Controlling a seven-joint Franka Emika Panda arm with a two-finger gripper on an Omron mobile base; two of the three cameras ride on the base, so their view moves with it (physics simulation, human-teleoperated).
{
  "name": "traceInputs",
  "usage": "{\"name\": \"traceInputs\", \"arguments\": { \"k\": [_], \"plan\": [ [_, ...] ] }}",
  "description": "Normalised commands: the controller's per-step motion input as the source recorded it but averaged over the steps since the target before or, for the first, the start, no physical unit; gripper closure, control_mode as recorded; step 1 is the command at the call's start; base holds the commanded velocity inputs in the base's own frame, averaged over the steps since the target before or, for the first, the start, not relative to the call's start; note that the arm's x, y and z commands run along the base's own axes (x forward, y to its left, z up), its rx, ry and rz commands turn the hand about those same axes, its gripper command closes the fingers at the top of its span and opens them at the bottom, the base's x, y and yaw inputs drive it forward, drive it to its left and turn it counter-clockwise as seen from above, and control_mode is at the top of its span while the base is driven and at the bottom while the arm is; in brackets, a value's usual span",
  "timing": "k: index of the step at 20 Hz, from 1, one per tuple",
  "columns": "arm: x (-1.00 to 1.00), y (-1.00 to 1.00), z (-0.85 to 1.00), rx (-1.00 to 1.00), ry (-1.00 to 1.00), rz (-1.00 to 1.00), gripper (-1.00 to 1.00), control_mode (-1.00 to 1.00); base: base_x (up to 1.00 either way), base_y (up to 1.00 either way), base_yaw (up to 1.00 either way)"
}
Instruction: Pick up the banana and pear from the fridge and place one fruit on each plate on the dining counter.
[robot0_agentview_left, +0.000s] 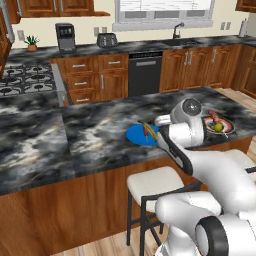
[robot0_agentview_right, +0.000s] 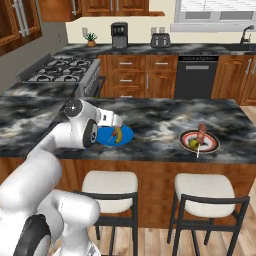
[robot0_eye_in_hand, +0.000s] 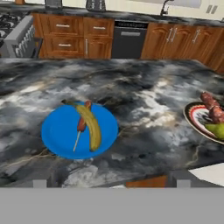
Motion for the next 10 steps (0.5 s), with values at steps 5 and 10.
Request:
{"name": "traceInputs", "arguments": {
  "k": [5,10],
  "plan": [
    [-1.0,0.0,0.94,0.05,0.15,0.0,-1.0,-1.0,0.0,0.0,0.0],
    [-1.0,0.0,0.52,0.07,0.04,-0.01,-1.0,-1.0,0.0,0.0,0.0]
  ]
}}
